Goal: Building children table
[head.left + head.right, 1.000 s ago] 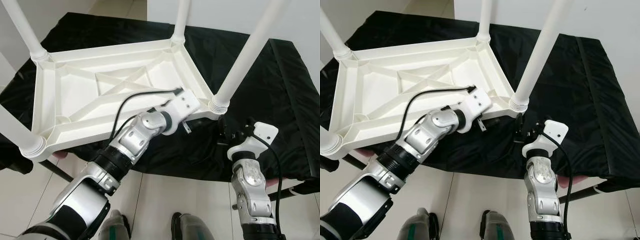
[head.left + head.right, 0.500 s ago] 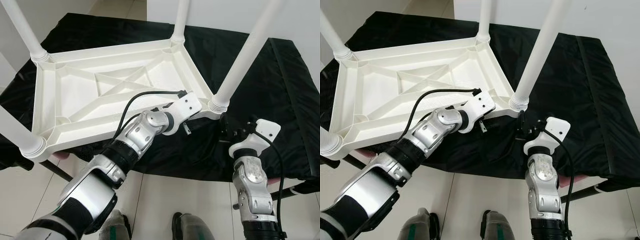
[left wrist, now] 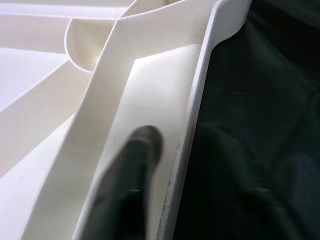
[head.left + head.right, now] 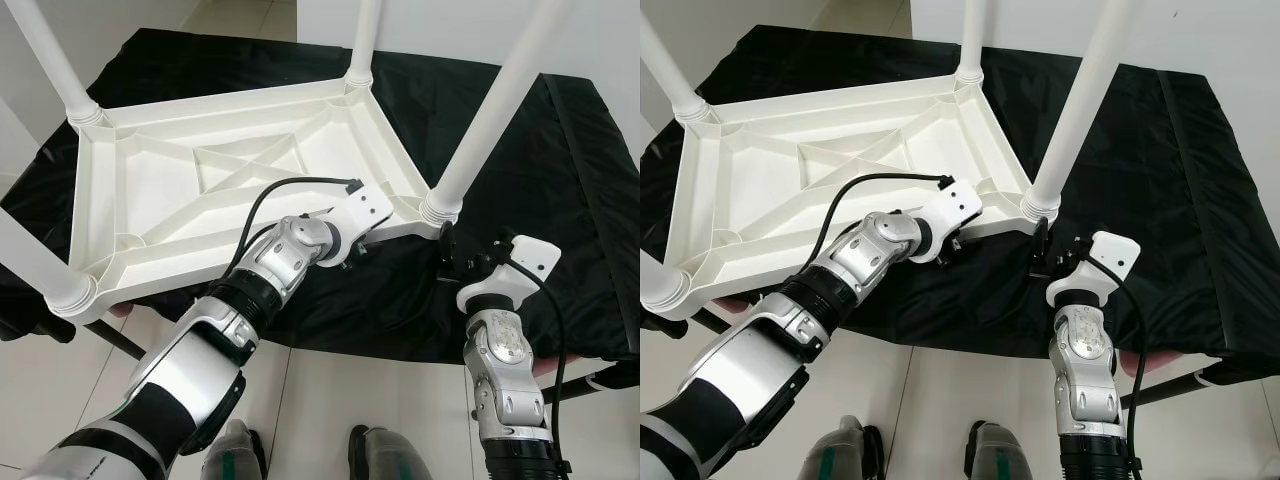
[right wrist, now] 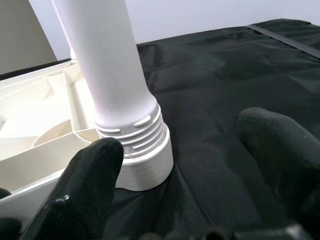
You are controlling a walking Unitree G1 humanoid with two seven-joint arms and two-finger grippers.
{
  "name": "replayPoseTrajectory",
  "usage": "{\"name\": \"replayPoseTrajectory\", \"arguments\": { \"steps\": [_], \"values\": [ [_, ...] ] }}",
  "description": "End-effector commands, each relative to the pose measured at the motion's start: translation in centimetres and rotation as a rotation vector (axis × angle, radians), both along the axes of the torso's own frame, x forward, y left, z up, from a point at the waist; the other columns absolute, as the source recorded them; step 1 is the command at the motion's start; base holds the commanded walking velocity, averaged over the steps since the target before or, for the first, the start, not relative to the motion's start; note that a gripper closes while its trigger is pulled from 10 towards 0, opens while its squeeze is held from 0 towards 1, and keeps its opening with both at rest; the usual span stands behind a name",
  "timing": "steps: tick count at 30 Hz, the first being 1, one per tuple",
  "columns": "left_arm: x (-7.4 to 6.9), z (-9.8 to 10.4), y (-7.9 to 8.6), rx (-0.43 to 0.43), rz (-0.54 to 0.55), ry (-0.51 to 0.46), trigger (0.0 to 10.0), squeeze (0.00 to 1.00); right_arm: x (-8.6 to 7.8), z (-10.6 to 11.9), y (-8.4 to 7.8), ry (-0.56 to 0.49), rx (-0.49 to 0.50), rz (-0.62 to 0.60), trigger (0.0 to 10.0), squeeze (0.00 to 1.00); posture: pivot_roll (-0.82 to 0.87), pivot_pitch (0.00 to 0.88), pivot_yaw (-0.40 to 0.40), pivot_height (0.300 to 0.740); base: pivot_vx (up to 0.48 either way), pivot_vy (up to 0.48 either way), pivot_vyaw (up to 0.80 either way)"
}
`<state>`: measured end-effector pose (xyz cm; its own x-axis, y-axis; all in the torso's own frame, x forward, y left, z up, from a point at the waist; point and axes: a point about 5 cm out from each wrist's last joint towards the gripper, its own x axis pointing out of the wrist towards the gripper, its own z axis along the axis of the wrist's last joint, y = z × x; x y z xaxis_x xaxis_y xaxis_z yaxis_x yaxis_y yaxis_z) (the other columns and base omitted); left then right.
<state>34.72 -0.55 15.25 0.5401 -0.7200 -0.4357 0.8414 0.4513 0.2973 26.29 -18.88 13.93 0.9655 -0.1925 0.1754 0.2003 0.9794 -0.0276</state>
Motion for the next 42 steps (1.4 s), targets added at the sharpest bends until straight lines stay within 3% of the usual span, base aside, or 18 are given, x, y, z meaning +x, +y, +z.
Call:
{"name": "replayPoseTrajectory", "arguments": {
  "steps": [1, 15, 16, 17, 29, 30, 36, 37, 42],
  "values": [
    [-0.1, -0.4, 0.2, 0.039, -0.035, 0.001, 0.0, 0.0, 0.0, -0.3, 0.1, 0.012, 0.003, -0.007, 10.0, 0.0, -0.12, 0.068, 0.053, 0.74, 0.0, 0.0, 0.0],
    [-2.6, -0.4, 1.9, 0.071, -0.231, -0.007, 0.0, 0.0, 0.3, -0.2, -0.1, 0.006, -0.001, -0.016, 10.0, 0.0, -0.11, 0.069, 0.049, 0.74, 0.0, 0.0, 0.0],
    [-2.8, -0.5, 1.9, 0.072, -0.245, -0.013, 1.8, 0.0, 0.5, -0.2, 0.0, 0.006, -0.001, -0.013, 10.0, 0.0, -0.1, 0.071, 0.047, 0.74, 0.0, 0.0, 0.0],
    [-2.9, -0.4, 1.8, 0.074, -0.254, -0.029, 10.0, 0.0, 0.5, -0.2, 0.0, 0.005, -0.002, -0.011, 10.0, 0.0, -0.1, 0.071, 0.047, 0.74, 0.0, 0.0, 0.0],
    [-3.8, 0.6, 1.0, 0.022, -0.306, -0.047, 10.0, 0.0, 0.9, 0.2, 0.1, -0.009, -0.005, -0.005, 10.0, 0.0, -0.1, 0.073, 0.048, 0.74, 0.0, 0.0, 0.0],
    [-4.0, 0.9, 1.0, -0.001, -0.305, -0.044, 10.0, 1.0, 0.9, 0.2, 0.1, -0.011, -0.004, -0.002, 10.0, 0.0, -0.1, 0.073, 0.048, 0.74, 0.0, 0.0, 0.0],
    [-4.4, 2.1, 0.8, -0.044, -0.316, -0.077, 10.0, 1.0, 0.8, 0.1, 0.2, -0.013, 0.001, 0.01, 10.0, 0.0, -0.1, 0.077, 0.043, 0.74, 0.0, 0.0, 0.0],
    [-4.5, 2.5, 0.9, -0.043, -0.324, -0.097, 10.0, 0.0, 0.8, 0.1, 0.3, -0.011, 0.002, 0.012, 10.0, 0.0, -0.1, 0.08, 0.038, 0.74, 0.0, 0.0, 0.0],
    [-5.1, 3.9, 1.1, -0.026, -0.379, -0.166, 10.0, 0.0, 1.0, 0.1, 0.4, -0.009, 0.001, 0.025, 10.0, 0.0, -0.08, 0.085, 0.027, 0.74, 0.0, 0.0, 0.0]
  ]
}}
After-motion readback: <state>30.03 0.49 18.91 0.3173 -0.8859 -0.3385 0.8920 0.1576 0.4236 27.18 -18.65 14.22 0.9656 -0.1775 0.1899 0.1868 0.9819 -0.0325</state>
